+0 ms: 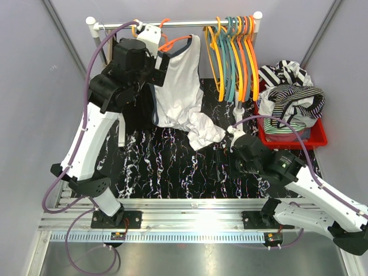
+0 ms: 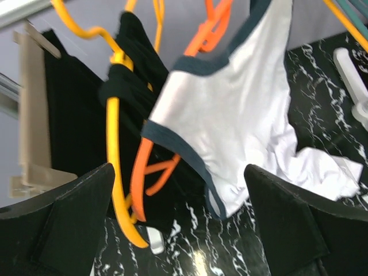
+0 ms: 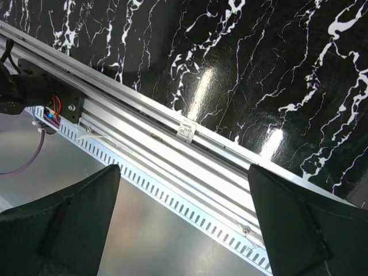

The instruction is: Remove the tank top from the hanger

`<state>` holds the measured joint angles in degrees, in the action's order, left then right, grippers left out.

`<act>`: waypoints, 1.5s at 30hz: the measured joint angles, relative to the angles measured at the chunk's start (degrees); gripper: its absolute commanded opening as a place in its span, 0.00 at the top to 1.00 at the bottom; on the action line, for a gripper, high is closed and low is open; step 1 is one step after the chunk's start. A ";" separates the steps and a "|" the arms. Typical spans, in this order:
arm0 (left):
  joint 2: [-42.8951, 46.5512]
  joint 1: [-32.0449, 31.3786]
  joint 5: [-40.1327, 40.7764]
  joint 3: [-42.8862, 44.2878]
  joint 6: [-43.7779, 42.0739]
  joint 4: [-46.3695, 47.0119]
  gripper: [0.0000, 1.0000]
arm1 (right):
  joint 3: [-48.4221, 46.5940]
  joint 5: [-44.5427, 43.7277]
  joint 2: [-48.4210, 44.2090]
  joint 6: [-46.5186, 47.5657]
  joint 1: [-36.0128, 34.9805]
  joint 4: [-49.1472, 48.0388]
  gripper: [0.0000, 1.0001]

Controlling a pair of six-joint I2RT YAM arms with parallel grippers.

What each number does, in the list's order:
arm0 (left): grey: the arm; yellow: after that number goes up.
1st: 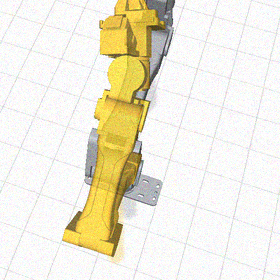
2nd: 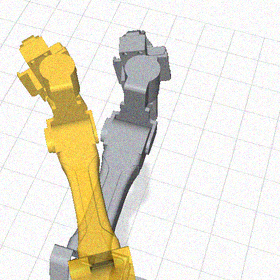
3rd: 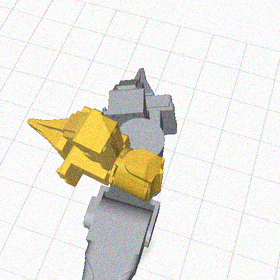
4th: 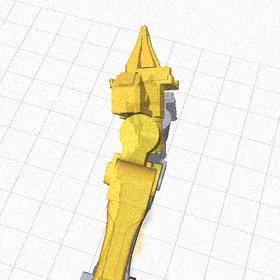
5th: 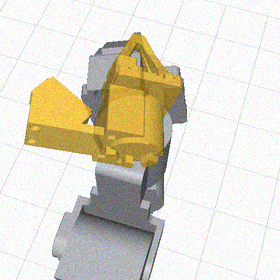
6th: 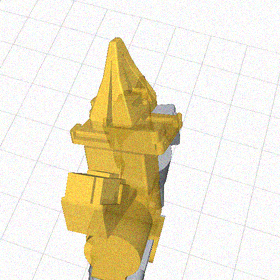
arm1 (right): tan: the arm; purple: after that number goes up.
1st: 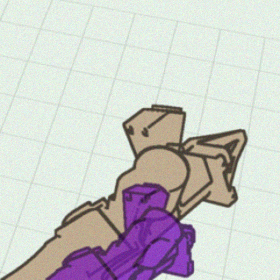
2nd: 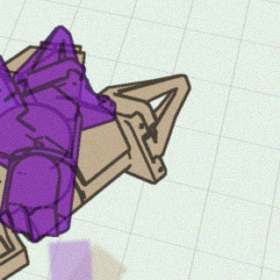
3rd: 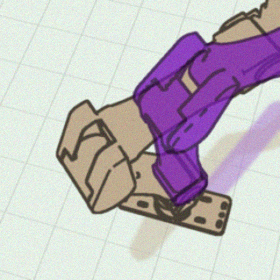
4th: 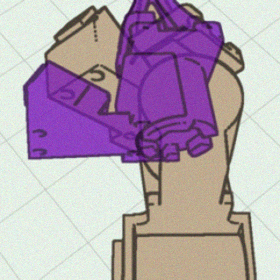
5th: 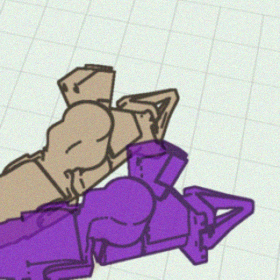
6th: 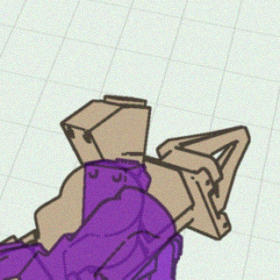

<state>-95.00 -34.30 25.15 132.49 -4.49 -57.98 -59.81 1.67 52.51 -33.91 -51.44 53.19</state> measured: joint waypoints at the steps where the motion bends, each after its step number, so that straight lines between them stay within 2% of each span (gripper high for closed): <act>1: 0.00 0.22 0.31 0.22 -0.90 0.87 0.01 | 0.31 0.04 0.00 -0.02 0.00 0.00 0.00; 6: -0.26 3.23 -1.55 0.24 -3.63 4.31 0.01 | 0.66 0.57 0.11 -0.02 0.00 0.07 0.00; 12: -2.19 6.67 -7.85 -1.20 -5.20 6.25 0.01 | 0.63 0.61 1.81 0.04 0.00 0.07 0.00; 19: -3.76 7.56 -15.04 -4.02 -6.32 7.52 0.01 | 0.63 0.63 2.19 0.20 0.00 0.07 0.00; 26: -3.76 8.59 -16.52 -8.59 -7.19 8.59 0.04 | 0.63 0.68 2.08 0.20 0.00 0.04 0.00; 29: -3.87 9.20 -17.73 -10.05 -7.28 8.17 0.21 | 0.70 0.87 1.97 0.20 0.00 0.04 0.00; 30: -3.93 9.33 -18.29 -10.08 -7.43 7.96 0.32 | 0.74 0.90 1.92 0.20 0.00 0.02 0.00; 31: -3.98 9.44 -19.04 -10.08 -7.26 7.80 0.38 | 0.90 0.92 1.86 0.20 0.00 -0.02 0.01; 36: -3.98 9.46 -23.96 -10.08 -6.14 6.71 0.59 | 1.73 1.03 1.60 0.17 0.00 -0.22 0.02; 39: -3.98 9.40 -26.14 -10.08 -5.66 6.60 0.82 | 2.14 1.05 1.42 0.13 0.00 -0.46 0.03; 40: -3.98 9.40 -26.47 -10.08 -5.16 6.62 1.00 | 2.29 1.05 1.33 0.11 0.00 -0.59 0.03; 45: -3.98 9.62 -26.84 -10.08 -3.80 6.73 1.00 | 2.56 1.05 0.98 -0.09 0.00 -1.05 0.04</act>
<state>-98.98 -24.69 -1.69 122.41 -8.29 -51.24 -57.25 2.72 53.49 -34.00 -51.44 52.14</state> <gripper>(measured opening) 0.163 0.969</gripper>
